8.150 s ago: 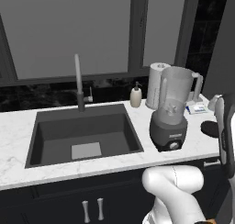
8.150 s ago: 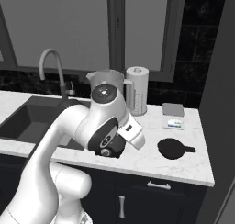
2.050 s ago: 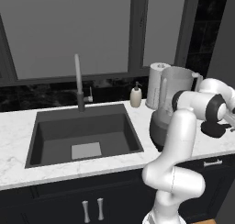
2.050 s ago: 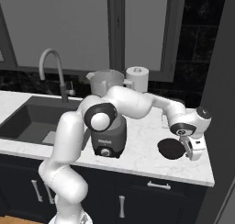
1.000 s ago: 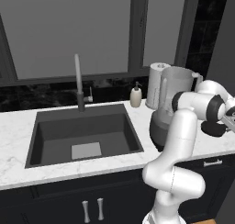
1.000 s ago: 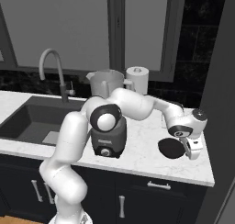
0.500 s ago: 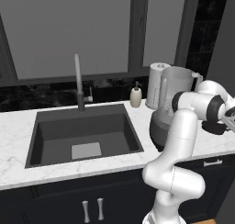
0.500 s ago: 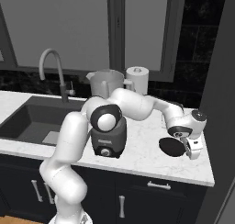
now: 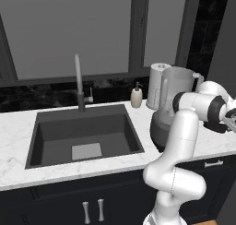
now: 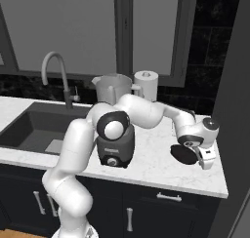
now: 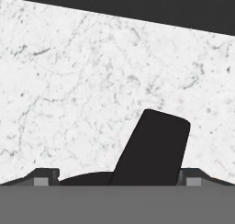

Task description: Close the lid blender by securely placing the lid on top.

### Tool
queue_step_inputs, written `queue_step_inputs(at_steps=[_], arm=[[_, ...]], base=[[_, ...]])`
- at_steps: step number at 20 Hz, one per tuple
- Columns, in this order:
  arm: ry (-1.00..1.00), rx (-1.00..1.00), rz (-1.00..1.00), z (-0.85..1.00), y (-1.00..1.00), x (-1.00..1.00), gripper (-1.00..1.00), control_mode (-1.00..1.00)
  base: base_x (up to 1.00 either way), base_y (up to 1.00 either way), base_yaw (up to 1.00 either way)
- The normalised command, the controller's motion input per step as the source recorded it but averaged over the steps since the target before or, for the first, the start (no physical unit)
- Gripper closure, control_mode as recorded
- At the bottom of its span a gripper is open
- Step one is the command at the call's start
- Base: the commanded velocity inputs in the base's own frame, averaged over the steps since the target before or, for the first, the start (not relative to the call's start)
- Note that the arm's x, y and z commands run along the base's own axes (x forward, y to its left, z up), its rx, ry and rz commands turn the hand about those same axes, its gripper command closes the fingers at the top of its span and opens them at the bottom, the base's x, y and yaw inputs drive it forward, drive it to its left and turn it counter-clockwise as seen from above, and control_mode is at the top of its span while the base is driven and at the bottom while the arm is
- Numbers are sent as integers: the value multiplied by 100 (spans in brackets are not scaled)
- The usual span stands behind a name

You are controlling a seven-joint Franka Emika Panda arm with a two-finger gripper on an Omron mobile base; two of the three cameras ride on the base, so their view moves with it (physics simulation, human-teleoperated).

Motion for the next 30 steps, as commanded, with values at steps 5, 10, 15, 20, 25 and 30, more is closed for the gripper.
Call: queue_step_inputs(at_steps=[5, 10, 15, 20, 25, 30], arm=[[0, 0, 0, -12, -11, 0, -100, -100], [0, 0, 0, -6, -4, 0, -100, -100], [3, -1, 0, -14, 1, 6, -100, -100], [6, -5, 0, -23, 12, 16, 100, -100], [2, -1, 0, -6, 3, 3, 100, -100], [0, 0, 0, 0, 0, 0, 100, -100]], base=[[0, 0, 0], [0, 0, 0], [0, 0, 0], [0, 0, 0], [0, 0, 0], [0, 0, 0]])
